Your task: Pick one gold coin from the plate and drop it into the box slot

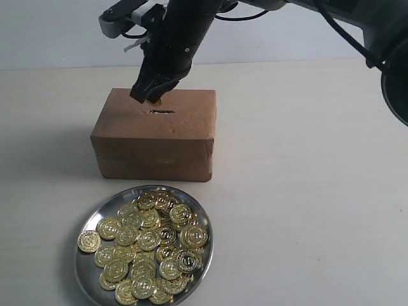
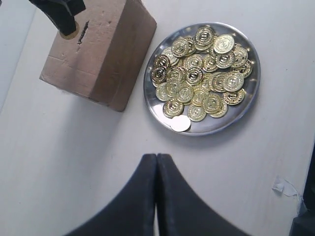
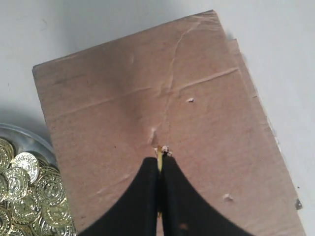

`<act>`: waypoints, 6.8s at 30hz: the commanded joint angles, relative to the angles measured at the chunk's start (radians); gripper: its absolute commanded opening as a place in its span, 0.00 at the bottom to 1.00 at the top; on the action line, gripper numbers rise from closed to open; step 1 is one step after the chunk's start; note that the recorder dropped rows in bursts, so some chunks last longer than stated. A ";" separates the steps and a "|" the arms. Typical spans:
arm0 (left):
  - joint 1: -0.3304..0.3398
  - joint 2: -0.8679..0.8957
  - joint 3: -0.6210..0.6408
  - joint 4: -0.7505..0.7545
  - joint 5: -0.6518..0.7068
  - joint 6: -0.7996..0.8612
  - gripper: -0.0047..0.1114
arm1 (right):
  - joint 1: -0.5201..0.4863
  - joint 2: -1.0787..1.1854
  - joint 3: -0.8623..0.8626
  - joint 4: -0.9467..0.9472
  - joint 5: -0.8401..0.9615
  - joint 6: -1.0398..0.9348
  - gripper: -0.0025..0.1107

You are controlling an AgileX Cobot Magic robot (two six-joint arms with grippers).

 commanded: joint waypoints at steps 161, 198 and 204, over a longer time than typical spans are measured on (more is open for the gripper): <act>-0.009 -0.330 0.916 -0.446 -1.101 -0.545 0.04 | -0.629 -2.269 2.083 -0.197 -0.780 0.550 0.02; 0.026 -0.344 0.916 -0.400 -1.096 -0.513 0.04 | -0.629 -2.269 2.083 -0.247 -0.778 0.645 0.02; 0.285 -0.432 0.916 -0.366 -1.067 -0.481 0.04 | -0.629 -2.269 2.083 -0.247 -0.778 0.645 0.02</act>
